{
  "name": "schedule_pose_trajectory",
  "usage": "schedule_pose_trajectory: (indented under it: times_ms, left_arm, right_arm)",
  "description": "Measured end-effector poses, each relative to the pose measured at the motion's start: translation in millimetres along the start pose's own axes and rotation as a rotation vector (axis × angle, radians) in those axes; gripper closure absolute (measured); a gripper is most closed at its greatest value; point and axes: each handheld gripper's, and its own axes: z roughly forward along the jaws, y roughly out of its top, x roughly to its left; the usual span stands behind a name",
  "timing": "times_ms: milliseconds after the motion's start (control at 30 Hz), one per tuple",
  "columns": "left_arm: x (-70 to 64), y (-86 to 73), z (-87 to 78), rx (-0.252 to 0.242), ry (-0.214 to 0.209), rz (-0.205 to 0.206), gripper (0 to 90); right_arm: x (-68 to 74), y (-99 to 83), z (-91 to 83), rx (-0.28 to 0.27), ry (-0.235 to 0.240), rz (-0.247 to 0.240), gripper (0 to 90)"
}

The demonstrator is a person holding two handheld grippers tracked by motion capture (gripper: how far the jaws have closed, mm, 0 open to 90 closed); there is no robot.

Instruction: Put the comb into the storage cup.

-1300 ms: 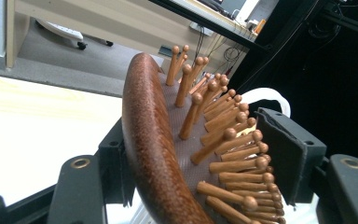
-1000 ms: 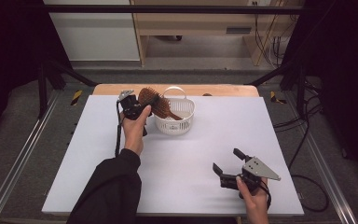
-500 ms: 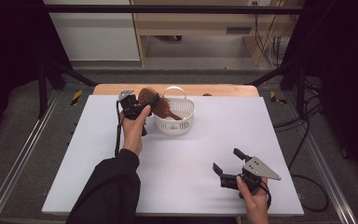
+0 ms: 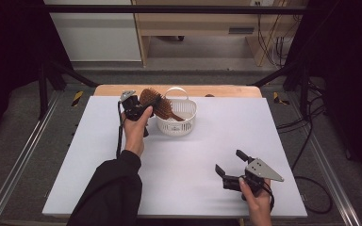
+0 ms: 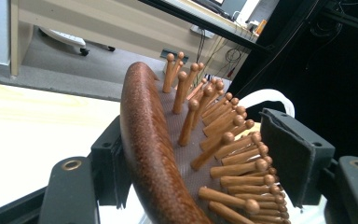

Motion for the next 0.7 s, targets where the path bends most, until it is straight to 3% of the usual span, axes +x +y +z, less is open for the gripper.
schedule_pose_trajectory:
  times_ms: [700]
  left_arm:
    - [-1.2, 0.3, -0.7, -0.008, 0.018, 0.036, 23.5]
  right_arm:
    - [0.6, 0.0, 0.2, 0.001, 0.002, 0.0, 3.8]
